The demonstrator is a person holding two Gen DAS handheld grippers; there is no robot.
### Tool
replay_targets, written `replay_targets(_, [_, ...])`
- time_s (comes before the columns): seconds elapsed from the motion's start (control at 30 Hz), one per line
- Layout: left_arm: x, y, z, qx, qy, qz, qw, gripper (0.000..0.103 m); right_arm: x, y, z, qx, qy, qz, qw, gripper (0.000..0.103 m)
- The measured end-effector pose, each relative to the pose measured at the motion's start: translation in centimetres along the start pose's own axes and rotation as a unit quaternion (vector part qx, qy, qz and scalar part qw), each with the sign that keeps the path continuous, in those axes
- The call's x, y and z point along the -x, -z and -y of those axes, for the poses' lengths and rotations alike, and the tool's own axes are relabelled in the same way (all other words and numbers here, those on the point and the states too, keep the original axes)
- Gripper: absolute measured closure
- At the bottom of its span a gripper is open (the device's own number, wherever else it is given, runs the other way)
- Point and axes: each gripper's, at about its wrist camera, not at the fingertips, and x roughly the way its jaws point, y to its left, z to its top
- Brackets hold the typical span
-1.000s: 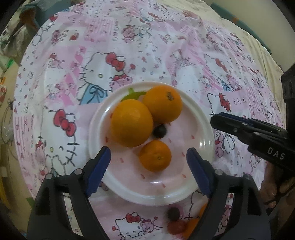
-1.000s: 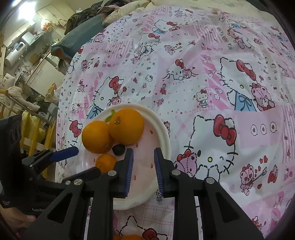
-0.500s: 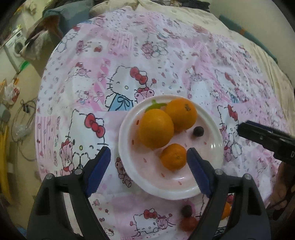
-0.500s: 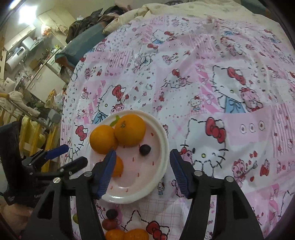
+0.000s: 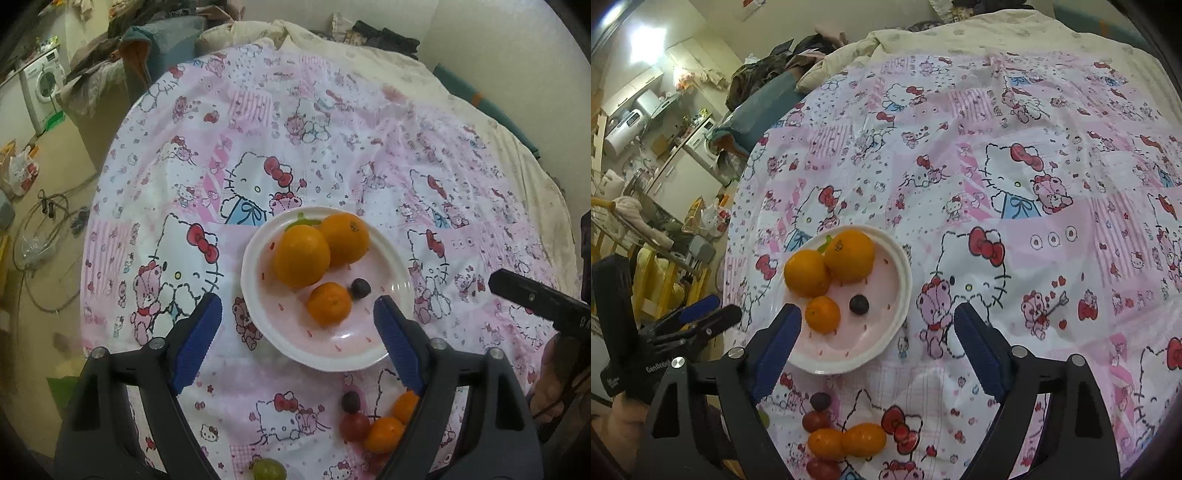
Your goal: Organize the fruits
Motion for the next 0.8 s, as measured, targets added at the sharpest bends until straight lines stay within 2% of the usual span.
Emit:
replay_targets(0.13, [0.7, 0.7, -0.2, 0.003, 0.005, 0.000, 1.0000, 0.015, 0.8, 1.4, -0.3, 0.006, 0.005, 0.000, 1.000, 0.016])
replay_targets(0.6, [2.0, 3.4, -0.9, 0.015, -0.006, -0.020, 0.9997, 0.015, 0.4, 6.2, 0.0, -0.030, 0.001, -0.051, 0.998, 0.016])
replay_targets(0.8, [2.3, 3.7, 0.2, -0.013, -0.019, -0.009, 0.9997, 0.015, -0.5, 7.5, -0.1, -0.035, 0.000, -0.077, 0.996, 0.016])
